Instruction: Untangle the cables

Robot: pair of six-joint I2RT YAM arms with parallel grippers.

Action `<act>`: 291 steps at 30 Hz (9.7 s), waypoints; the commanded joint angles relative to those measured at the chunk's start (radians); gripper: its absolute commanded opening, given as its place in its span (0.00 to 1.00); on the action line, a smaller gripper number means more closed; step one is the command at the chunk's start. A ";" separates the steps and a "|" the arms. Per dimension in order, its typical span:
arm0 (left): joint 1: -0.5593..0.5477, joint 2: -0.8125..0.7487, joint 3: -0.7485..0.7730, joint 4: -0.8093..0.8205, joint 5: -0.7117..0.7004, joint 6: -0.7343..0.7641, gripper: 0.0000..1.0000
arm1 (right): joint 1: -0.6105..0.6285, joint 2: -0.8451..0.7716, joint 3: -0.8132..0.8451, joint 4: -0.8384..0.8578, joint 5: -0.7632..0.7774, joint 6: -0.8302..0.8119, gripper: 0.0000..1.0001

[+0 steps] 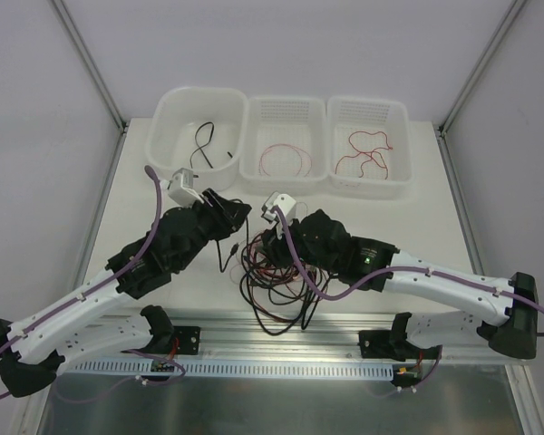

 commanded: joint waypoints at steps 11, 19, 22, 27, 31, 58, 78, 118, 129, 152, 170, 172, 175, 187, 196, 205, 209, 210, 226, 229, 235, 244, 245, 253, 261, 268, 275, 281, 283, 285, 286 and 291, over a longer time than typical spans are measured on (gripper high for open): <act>0.065 0.091 -0.016 0.011 0.159 0.117 0.22 | -0.103 -0.152 -0.090 -0.127 0.123 0.142 0.66; 0.064 0.383 0.117 0.003 0.363 0.206 0.63 | -0.083 -0.310 -0.318 -0.004 -0.005 0.250 0.75; 0.056 0.489 0.163 -0.025 0.407 0.249 0.77 | -0.078 -0.394 -0.363 -0.022 0.066 0.254 0.80; 0.003 0.567 0.235 -0.136 0.341 0.353 0.92 | -0.078 -0.532 -0.394 -0.106 0.136 0.244 0.81; -0.037 0.614 0.272 -0.192 0.342 0.429 0.90 | -0.080 -0.639 -0.400 -0.194 0.201 0.244 0.81; -0.474 0.889 0.361 -0.273 0.169 0.900 0.82 | -0.078 -0.974 -0.323 -0.647 0.497 0.332 0.81; -0.507 0.917 0.321 -0.296 0.348 1.089 0.68 | -0.080 -0.927 -0.340 -0.642 0.501 0.361 0.81; -0.234 0.464 0.648 -0.348 0.275 1.163 0.00 | -0.080 -1.054 -0.288 -0.771 0.581 0.402 0.81; 0.076 0.513 1.185 -0.335 0.311 1.209 0.00 | -0.078 -1.022 -0.288 -0.766 0.567 0.389 0.82; 0.680 1.157 1.419 -0.157 0.456 1.157 0.00 | -0.080 -0.982 -0.262 -0.798 0.459 0.381 0.99; 0.774 1.215 1.216 -0.163 0.629 0.903 0.94 | -0.080 -0.864 -0.247 -0.811 0.408 0.341 1.00; 0.774 1.143 1.170 -0.166 0.621 0.879 0.99 | -0.078 -0.810 -0.239 -0.783 0.376 0.323 1.00; 0.773 0.934 1.081 -0.170 0.658 0.791 0.99 | -0.078 -0.700 -0.224 -0.727 0.328 0.307 0.99; 0.511 0.279 0.322 -0.183 0.810 0.580 0.99 | -0.196 -0.359 -0.246 -0.540 0.189 0.490 0.93; 0.317 0.114 -0.071 -0.183 0.703 0.490 0.99 | -0.302 -0.220 -0.337 -0.325 0.029 0.554 0.76; 0.167 0.248 -0.107 -0.177 0.530 0.412 0.99 | -0.316 -0.187 -0.259 -0.444 0.157 0.487 0.01; 0.156 0.298 -0.096 -0.169 0.462 0.385 0.99 | -0.308 -0.273 -0.069 -0.648 0.234 0.393 0.01; 0.156 0.312 -0.095 -0.164 0.463 0.379 0.99 | -0.299 -0.305 0.007 -0.666 0.238 0.372 0.01; 0.156 0.133 -0.121 -0.057 0.584 0.447 0.98 | -0.281 -0.175 0.834 -0.699 -0.005 0.079 0.01; 0.156 0.075 -0.128 -0.039 0.606 0.470 0.98 | -0.281 -0.118 0.971 -0.618 -0.072 0.051 0.01; 0.156 -0.019 -0.154 0.021 0.621 0.513 0.98 | -0.281 -0.161 0.938 -0.395 -0.117 0.030 0.01; 0.156 -0.019 -0.204 0.363 0.730 0.543 0.96 | -0.281 -0.253 0.640 -0.317 -0.226 0.135 0.01; 0.156 0.017 -0.200 0.391 0.756 0.540 0.96 | -0.282 -0.252 0.635 -0.315 -0.229 0.149 0.01; 0.148 0.139 -0.187 0.548 0.749 0.583 0.72 | -0.281 -0.252 0.637 -0.312 -0.249 0.162 0.01; 0.148 0.035 -0.132 0.407 0.707 0.640 0.05 | -0.282 -0.311 0.493 -0.377 -0.099 0.116 0.01; 0.148 -0.031 -0.081 0.270 0.670 0.697 0.38 | -0.298 -0.365 0.362 -0.400 -0.003 0.122 0.01; 0.148 -0.016 -0.073 0.258 0.696 0.677 0.00 | -0.301 -0.342 0.395 -0.447 0.024 0.094 0.01; 0.148 0.024 0.107 0.232 0.716 0.733 0.00 | -0.302 -0.319 0.323 -0.452 0.018 0.099 0.01; 0.148 0.056 0.225 0.183 0.712 0.762 0.00 | -0.304 -0.299 0.261 -0.443 -0.003 0.111 0.06; 0.148 0.123 0.431 0.111 0.706 0.807 0.00 | -0.304 -0.276 0.191 -0.417 -0.048 0.132 0.23; 0.148 0.146 0.498 0.098 0.706 0.819 0.00 | -0.304 -0.264 0.172 -0.407 -0.067 0.157 0.32; 0.148 0.329 0.968 0.061 0.719 0.861 0.00 | -0.298 -0.198 0.111 -0.343 -0.201 0.200 0.67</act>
